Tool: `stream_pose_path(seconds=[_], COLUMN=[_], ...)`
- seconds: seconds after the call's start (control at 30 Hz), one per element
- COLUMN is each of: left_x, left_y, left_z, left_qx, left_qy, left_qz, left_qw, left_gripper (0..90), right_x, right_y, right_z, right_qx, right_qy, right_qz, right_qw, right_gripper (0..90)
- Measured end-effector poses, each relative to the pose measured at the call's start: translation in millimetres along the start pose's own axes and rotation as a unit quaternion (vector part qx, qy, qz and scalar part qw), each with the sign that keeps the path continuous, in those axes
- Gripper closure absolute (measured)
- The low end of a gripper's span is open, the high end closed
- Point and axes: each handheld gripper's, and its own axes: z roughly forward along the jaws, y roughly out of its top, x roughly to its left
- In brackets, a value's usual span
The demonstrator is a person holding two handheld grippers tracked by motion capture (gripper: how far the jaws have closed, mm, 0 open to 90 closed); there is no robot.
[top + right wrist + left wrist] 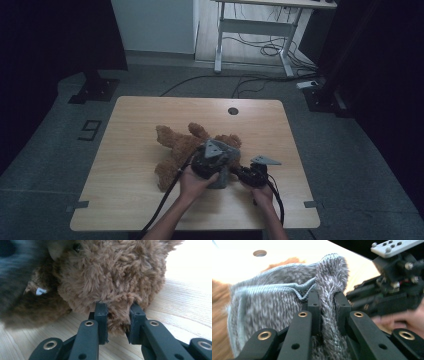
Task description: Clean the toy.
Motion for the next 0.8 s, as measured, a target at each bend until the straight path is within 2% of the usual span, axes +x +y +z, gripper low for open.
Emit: stream_pose_path(seconds=[0.1, 0.27, 0.3, 0.37, 0.43, 0.47, 0.6, 0.67, 0.73, 0.8], left_x=[-3.9, -0.5, 1.7, 6.4, 11.7, 11.7, 29.3, 43.1, 57.8, 67.1], left_y=[0.0, -9.6, -15.3, -22.4, -30.1, -30.1, -48.1, -58.5, -69.0, -77.2], left_z=[26.8, 26.0, 20.1, 12.5, 4.1, 4.1, -15.6, -27.8, -41.3, -54.6], left_qx=[0.023, 0.019, 0.021, 0.023, 0.026, 0.026, 0.03, 0.026, 0.015, 0.008], left_qy=[-0.003, -0.003, -0.001, -0.001, 0.009, 0.009, 0.042, 0.054, 0.046, 0.05], left_qz=[-0.005, -0.005, -0.001, -0.005, -0.007, -0.007, -0.016, -0.033, -0.06, -0.072], left_qw=[0.9997, 0.9998, 0.9998, 0.9997, 0.9996, 0.9996, 0.9985, 0.9977, 0.997, 0.9961], left_gripper=[78.8, 78.9, 79.0, 78.9, 78.9, 78.9, 78.8, 78.8, 78.8, 78.8], right_x=[-0.8, -2.5, -3.3, -3.0, -3.2, -3.2, -4.6, -4.8, -5.1, -4.4], right_y=[-0.2, -0.6, -0.6, -0.2, 0.1, 0.1, 0.6, 0.6, 0.5, 0.8], right_z=[0.1, 0.6, 0.4, -0.3, -0.6, -0.6, -1.2, -1.3, -1.4, -1.7], right_qx=[0.0, 0.003, 0.001, 0.001, -0.002, -0.002, -0.003, -0.002, -0.003, -0.004], right_qy=[0.0, 0.004, 0.008, 0.009, 0.011, 0.011, 0.01, 0.01, 0.012, 0.013], right_qz=[0.002, 0.007, 0.01, 0.01, 0.009, 0.009, 0.009, 0.009, 0.009, 0.009], right_qw=[1.0, 1.0, 0.9999, 0.9999, 0.9999, 0.9999, 0.9999, 0.9999, 0.9999, 0.9999], right_gripper=[74.3, 74.4, 74.5, 74.6, 74.6, 74.6, 74.7, 74.7, 74.7, 74.7])
